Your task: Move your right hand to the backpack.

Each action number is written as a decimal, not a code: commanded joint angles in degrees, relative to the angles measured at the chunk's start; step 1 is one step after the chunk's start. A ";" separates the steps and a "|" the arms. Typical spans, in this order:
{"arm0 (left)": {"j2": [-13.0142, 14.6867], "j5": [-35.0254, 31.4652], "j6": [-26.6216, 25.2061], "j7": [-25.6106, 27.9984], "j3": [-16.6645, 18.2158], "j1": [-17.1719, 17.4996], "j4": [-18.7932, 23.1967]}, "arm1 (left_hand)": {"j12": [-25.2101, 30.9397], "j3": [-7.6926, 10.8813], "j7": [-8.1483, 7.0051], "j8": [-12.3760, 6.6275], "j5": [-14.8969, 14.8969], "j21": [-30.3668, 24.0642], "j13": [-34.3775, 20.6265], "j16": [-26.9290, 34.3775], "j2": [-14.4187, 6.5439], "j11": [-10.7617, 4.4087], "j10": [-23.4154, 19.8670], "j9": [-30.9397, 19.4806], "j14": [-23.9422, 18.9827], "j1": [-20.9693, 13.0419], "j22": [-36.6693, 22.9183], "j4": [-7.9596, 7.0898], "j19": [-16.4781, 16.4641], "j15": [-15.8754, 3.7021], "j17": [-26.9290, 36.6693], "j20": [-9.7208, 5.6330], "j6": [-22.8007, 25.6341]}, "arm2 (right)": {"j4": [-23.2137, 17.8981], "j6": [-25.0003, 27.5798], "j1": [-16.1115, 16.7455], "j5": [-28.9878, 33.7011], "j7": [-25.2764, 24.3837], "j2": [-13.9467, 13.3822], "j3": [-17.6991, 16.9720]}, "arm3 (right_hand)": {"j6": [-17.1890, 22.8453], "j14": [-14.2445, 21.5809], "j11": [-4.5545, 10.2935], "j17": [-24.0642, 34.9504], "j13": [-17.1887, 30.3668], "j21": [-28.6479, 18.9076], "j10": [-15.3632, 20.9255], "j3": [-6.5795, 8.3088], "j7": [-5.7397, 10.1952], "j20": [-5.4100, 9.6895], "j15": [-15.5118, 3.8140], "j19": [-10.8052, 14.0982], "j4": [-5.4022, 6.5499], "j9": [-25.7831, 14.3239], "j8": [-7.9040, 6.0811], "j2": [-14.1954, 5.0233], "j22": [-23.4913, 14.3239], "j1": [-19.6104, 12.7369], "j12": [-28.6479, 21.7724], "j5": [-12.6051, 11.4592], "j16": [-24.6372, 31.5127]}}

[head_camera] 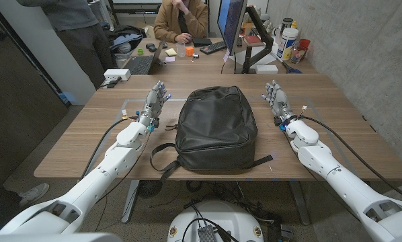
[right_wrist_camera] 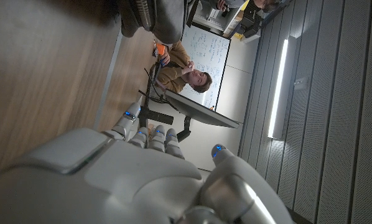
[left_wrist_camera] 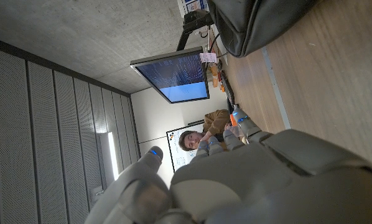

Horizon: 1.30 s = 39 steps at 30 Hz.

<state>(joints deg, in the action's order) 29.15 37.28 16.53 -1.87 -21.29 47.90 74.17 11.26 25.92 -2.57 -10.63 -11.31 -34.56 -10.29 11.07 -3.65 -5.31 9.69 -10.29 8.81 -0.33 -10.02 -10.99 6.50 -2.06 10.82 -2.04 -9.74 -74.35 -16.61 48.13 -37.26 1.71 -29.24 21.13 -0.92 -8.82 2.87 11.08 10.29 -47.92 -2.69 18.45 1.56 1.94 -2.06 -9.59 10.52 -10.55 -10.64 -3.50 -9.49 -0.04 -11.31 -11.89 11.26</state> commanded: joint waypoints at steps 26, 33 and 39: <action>-0.61 0.20 -0.29 -0.54 -0.24 -1.04 -1.81 | 0.37 0.04 -0.11 -0.33 -0.49 0.11 -0.15 0.20 -6.10 0.01 1.22 -0.15 0.33 -0.02 -0.15 0.09 0.09 -2.31 0.26 -2.92 -3.40 | 1.97 0.12 -1.08 -0.33 0.85 0.32 0.06 | 0.21 -0.41 0.29 0.17 0.19 0.17 0.02 0.11 0.47 7.47 -2.99 -4.00 0.09 -0.29 -0.46 -6.48 -0.26 0.06 -0.52 -0.23 0.45; -0.75 0.10 -0.34 -0.56 -0.37 -1.27 -1.96 | 0.33 -0.03 -0.18 -0.31 -0.51 0.19 -0.15 0.19 -6.12 -0.03 1.20 -0.15 0.30 -0.02 -0.16 0.09 0.04 -2.38 0.25 -2.98 -3.36 | 2.17 0.01 -1.07 -0.46 0.94 0.32 -0.06 | 0.26 -0.40 0.33 0.16 0.19 0.33 0.02 0.05 0.42 7.42 -2.99 -3.91 0.09 -0.29 -0.47 -6.50 -0.26 0.05 -0.51 -0.24 0.45; -0.80 0.04 -0.46 -0.48 -0.47 -1.30 -1.85 | 0.32 -0.08 -0.20 -0.30 -0.52 0.25 -0.14 0.16 -6.13 0.04 1.16 -0.15 0.31 -0.02 -0.16 0.09 -0.01 -2.29 0.25 -2.90 -3.30 | 2.16 0.04 -0.99 -0.57 0.98 0.18 -0.19 | 0.26 -0.32 0.28 0.16 0.19 0.51 0.06 -0.01 0.47 7.40 -3.07 -3.87 0.09 -0.29 -0.46 -6.51 -0.27 0.05 -0.53 -0.25 0.47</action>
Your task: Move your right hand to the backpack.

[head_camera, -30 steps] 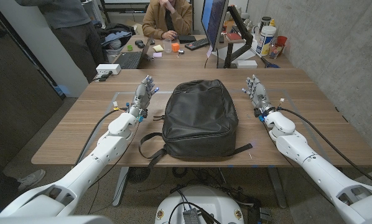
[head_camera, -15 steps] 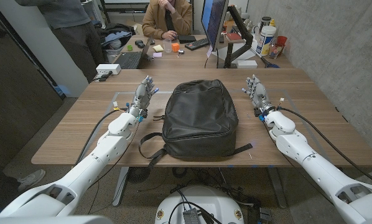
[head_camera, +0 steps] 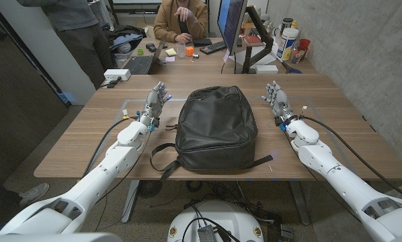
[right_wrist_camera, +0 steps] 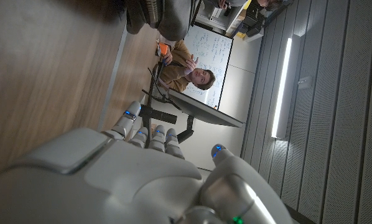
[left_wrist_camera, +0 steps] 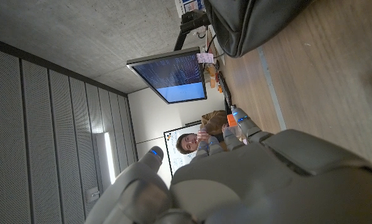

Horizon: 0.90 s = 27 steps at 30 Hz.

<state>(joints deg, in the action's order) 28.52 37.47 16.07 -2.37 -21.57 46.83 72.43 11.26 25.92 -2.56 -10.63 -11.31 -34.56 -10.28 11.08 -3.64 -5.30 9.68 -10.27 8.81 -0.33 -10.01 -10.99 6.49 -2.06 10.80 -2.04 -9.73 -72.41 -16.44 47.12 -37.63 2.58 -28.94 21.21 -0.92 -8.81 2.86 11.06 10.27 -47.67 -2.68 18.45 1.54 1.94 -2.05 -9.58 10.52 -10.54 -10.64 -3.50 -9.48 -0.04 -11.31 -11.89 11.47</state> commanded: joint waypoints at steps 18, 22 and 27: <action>-0.41 -0.07 0.04 -0.26 -0.32 -0.38 -0.64 | 0.27 -0.25 -0.30 -0.25 -0.56 0.51 -0.16 0.11 -6.18 -0.03 1.04 -0.18 0.30 -0.03 -0.18 0.08 -0.12 -2.28 0.25 -2.81 -3.24 | 0.87 -0.56 -0.35 0.75 -1.05 0.04 -0.23 | 1.22 2.66 -0.66 0.14 0.30 0.43 2.47 -0.78 2.89 3.66 -1.69 -2.99 0.28 -0.34 -0.61 -6.42 -1.01 0.29 -1.33 -0.27 0.88; -0.42 -0.08 0.08 -0.29 -0.32 -0.40 -0.69 | 0.26 -0.29 -0.39 -0.24 -0.58 0.58 -0.16 0.12 -6.19 -0.10 0.99 -0.19 0.25 -0.03 -0.19 0.08 -0.13 -2.35 0.25 -2.78 -3.23 | 1.01 -0.22 -0.57 0.62 -0.59 -0.10 -0.14 | 1.77 6.53 -0.65 0.01 0.38 0.42 6.56 -1.17 3.38 1.11 -0.89 -1.72 0.12 -0.35 -0.69 -6.01 -0.86 0.15 -2.60 -0.28 1.71; -0.34 0.00 0.14 -0.34 -0.24 -0.31 -0.65 | 0.27 -0.32 -0.32 -0.24 -0.59 0.66 -0.16 0.11 -6.22 -0.12 0.93 -0.19 0.25 -0.04 -0.19 0.08 -0.14 -2.22 0.24 -2.69 -3.19 | 0.89 -0.79 -0.58 0.90 -0.54 -0.22 -0.20 | 1.53 5.27 -0.87 -0.09 0.36 1.01 4.33 -1.20 3.99 1.69 -1.47 -1.95 0.01 -0.35 -0.52 -6.04 -0.72 -0.05 -1.46 -0.32 0.73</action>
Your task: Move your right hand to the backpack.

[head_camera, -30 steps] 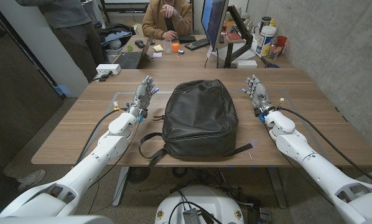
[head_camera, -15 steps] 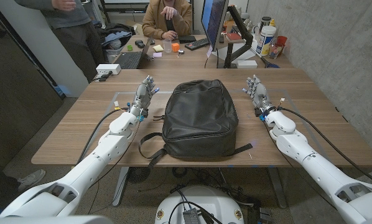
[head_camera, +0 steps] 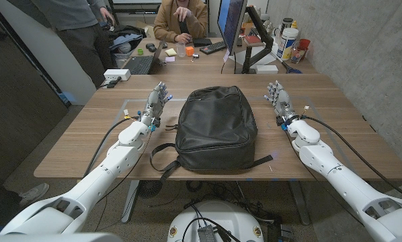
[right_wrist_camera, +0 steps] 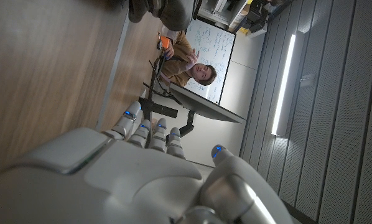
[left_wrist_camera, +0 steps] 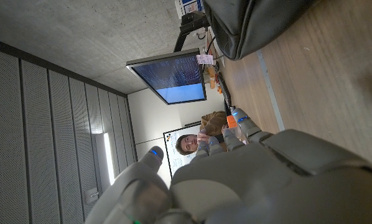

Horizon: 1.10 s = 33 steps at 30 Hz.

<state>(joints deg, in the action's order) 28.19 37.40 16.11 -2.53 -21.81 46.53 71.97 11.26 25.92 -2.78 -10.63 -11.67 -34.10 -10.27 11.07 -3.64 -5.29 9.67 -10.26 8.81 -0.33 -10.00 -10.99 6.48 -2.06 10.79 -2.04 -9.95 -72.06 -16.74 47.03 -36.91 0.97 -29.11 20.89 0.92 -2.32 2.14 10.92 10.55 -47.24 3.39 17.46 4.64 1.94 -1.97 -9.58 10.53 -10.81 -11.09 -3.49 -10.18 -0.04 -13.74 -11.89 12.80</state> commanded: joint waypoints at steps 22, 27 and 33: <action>-0.04 0.26 0.09 -0.28 0.04 0.20 -0.14 | 0.22 -0.45 -0.04 -0.23 -0.27 0.54 -0.17 0.09 -6.28 -0.10 0.81 -0.21 0.19 -0.07 -0.21 0.08 -0.19 -2.20 0.24 -2.40 -2.85 | -2.00 0.00 0.74 1.03 -0.50 -1.48 -0.29 | -0.11 -3.19 0.24 0.06 -0.01 2.25 -2.70 -0.17 0.12 3.13 -1.67 -2.75 -0.03 -0.06 -0.19 -6.34 0.14 -0.16 1.42 -0.32 -1.41; 0.00 0.22 0.06 -0.21 0.03 0.30 -0.04 | 0.22 -0.47 -0.06 -0.23 -0.28 0.61 -0.18 0.08 -6.30 -0.09 0.77 -0.21 0.19 -0.07 -0.22 0.08 -0.24 -2.16 0.23 -2.38 -2.82 | -2.28 -0.09 0.85 1.27 -0.68 -1.66 -0.32 | 0.08 -3.09 0.35 0.05 0.00 2.39 -2.26 -0.14 -0.06 3.06 -1.65 -2.73 -0.05 -0.06 -0.25 -6.34 0.15 -0.20 1.27 -0.32 -1.38; 0.01 0.24 0.00 -0.28 -0.01 0.34 -0.03 | 0.20 -0.50 -0.09 -0.22 -0.29 0.71 -0.18 0.08 -6.31 -0.05 0.77 -0.21 0.17 -0.08 -0.22 0.08 -0.27 -2.20 0.23 -2.38 -2.80 | -2.53 -0.22 0.83 1.66 -0.95 -1.82 -0.31 | 0.11 -3.05 0.27 0.04 0.01 2.49 -2.25 -0.11 -0.26 3.12 -1.73 -2.64 -0.07 -0.07 -0.24 -6.33 0.15 -0.23 1.30 -0.32 -1.38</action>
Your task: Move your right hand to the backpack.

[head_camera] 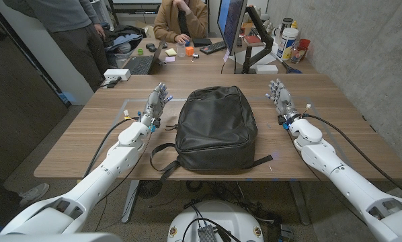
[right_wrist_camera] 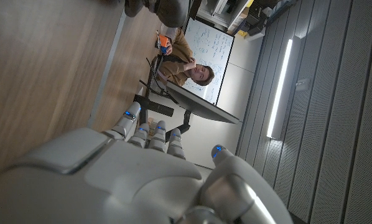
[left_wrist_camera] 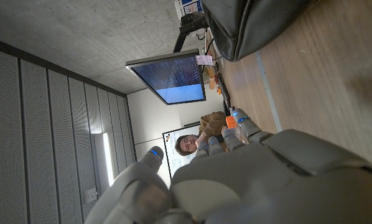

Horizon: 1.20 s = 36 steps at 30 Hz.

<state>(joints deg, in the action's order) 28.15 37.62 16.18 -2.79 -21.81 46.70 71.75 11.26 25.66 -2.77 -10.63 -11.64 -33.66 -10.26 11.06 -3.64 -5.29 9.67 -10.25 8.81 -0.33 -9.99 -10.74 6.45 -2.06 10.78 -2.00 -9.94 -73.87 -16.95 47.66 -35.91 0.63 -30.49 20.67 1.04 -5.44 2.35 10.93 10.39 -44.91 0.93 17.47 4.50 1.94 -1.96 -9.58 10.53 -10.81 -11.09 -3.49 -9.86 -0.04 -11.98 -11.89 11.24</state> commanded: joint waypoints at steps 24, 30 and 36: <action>0.04 0.37 0.23 -0.27 0.20 0.49 0.00 | 0.18 -0.31 -0.07 -0.23 -0.35 0.55 -0.19 0.06 -6.36 -0.08 0.67 -0.23 0.18 -0.11 -0.23 -0.17 -0.40 -2.24 0.22 -2.33 -2.64 | -4.54 0.41 0.02 4.55 -2.33 -2.71 0.49 | 0.58 0.11 0.06 0.00 0.18 0.62 0.35 -0.02 -0.59 3.11 -1.75 -2.42 -0.10 -0.10 -0.38 -6.29 -0.18 -0.31 -0.42 -0.31 0.15; 0.06 0.48 0.31 -0.44 0.25 0.54 -0.13 | 0.23 -0.32 0.01 -0.27 -0.36 0.63 -0.19 0.07 -6.38 -0.08 0.50 -0.23 0.16 -0.12 -0.24 -0.17 -0.41 -2.20 0.22 -2.32 -2.52 | -5.07 0.72 -0.24 4.83 -2.43 -2.98 0.46 | 0.87 0.31 0.06 -0.01 0.18 0.72 0.60 -0.01 -0.66 3.09 -1.65 -2.29 -0.11 -0.10 -0.45 -6.25 -0.18 -0.31 -0.49 -0.30 0.22; 0.05 0.79 0.33 -0.80 0.31 0.70 -0.22 | 0.30 -0.33 0.08 -0.32 -0.36 0.66 -0.19 0.07 -6.38 -0.04 0.29 -0.23 0.12 -0.13 -0.24 -0.17 -0.52 -2.18 0.22 -2.32 -2.34 | -5.74 0.95 -0.40 5.11 -2.53 -3.30 0.38 | 1.05 0.46 -0.02 -0.02 0.18 0.82 0.92 -0.01 -0.81 3.12 -1.68 -2.18 -0.11 -0.10 -0.47 -6.21 -0.19 -0.31 -0.59 -0.28 0.25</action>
<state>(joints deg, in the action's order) 28.18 38.06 16.35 -3.14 -21.62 47.19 71.75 11.26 25.42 -2.77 -10.63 -11.64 -33.23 -10.26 11.05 -3.64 -5.29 9.67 -10.24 8.81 -0.33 -9.99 -10.98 6.06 -2.06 10.78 -2.05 -9.94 -78.38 -16.55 47.64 -31.58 -1.59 -33.13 21.05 1.89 -5.41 2.35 10.94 10.40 -44.47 1.55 17.47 3.64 1.94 -1.93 -9.58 10.53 -10.79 -11.09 -3.49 -9.88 -0.04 -12.42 -11.88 11.25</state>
